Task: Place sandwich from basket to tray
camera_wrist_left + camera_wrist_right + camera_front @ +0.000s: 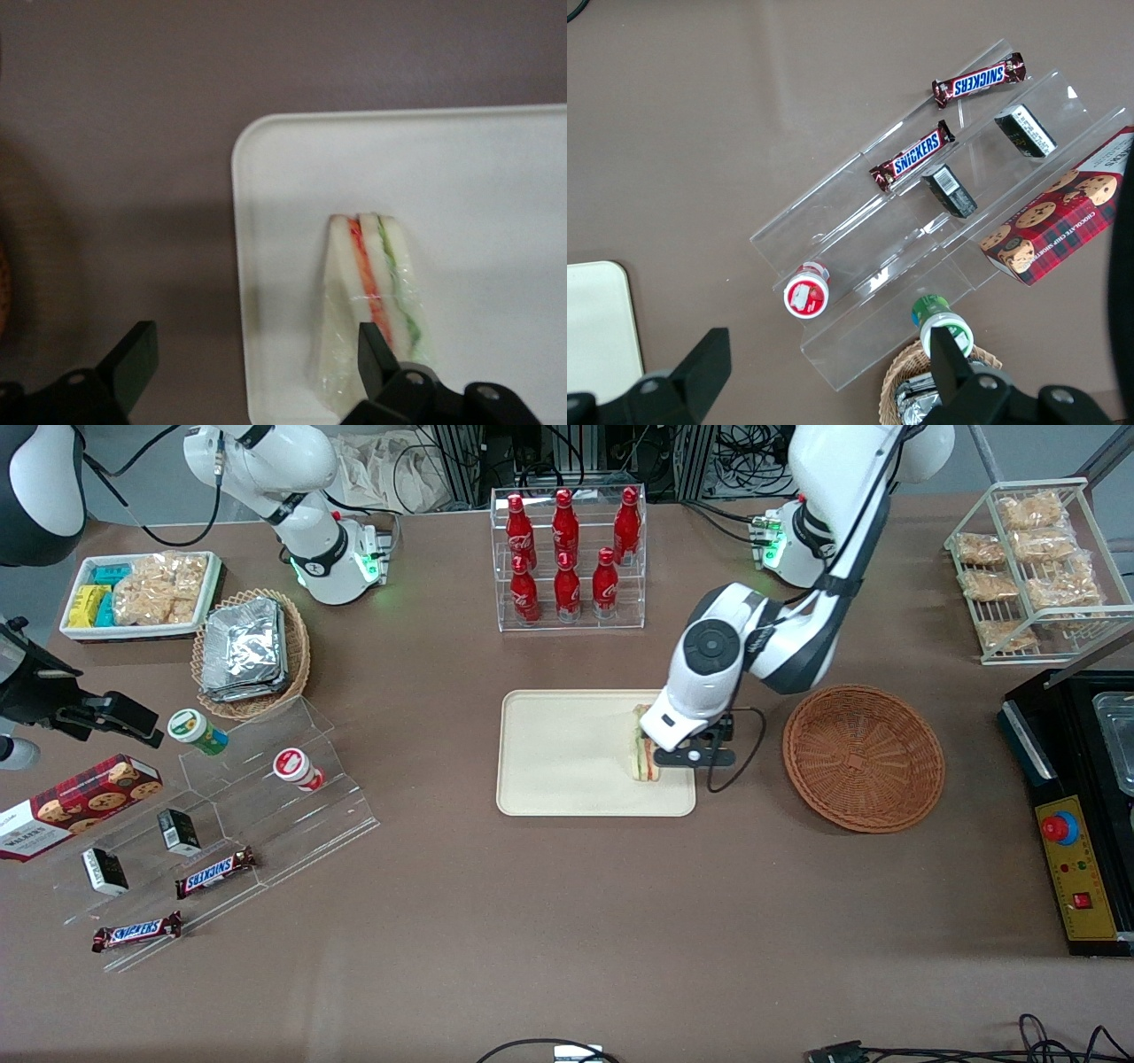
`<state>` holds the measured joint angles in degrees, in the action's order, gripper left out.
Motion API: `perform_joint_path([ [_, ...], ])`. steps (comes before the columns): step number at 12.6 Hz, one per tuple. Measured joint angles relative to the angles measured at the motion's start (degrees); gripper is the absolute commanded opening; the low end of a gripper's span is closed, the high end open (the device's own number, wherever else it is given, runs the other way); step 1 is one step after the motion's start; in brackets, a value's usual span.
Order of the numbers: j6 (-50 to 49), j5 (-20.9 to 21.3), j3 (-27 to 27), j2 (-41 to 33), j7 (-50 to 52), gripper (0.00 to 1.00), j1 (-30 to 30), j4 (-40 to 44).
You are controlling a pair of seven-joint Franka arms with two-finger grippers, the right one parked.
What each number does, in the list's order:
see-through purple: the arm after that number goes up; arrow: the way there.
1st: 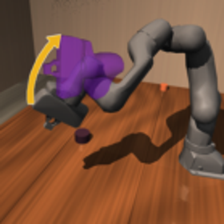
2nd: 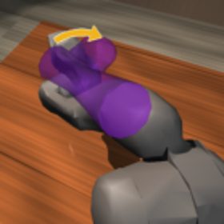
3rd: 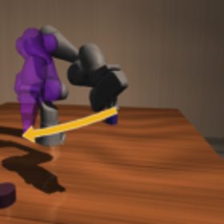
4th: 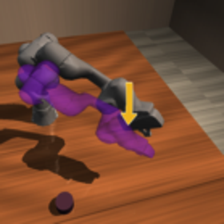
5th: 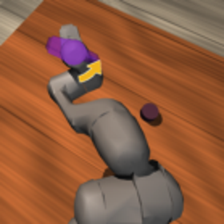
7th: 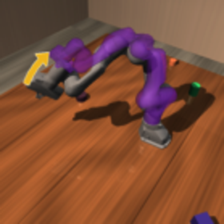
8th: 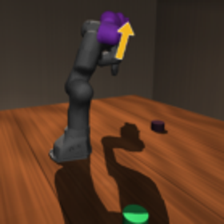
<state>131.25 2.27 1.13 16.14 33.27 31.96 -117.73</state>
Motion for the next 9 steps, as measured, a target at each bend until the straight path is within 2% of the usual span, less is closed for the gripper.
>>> perform_joint_path([
  [4,-8.91,0.11,-6.92,-3.74,-0.08,1.00,-0.13,5.59],
  [9,-10.46,0.01,-13.96,-5.84,-1.02,1.00,-0.26,8.58],
])
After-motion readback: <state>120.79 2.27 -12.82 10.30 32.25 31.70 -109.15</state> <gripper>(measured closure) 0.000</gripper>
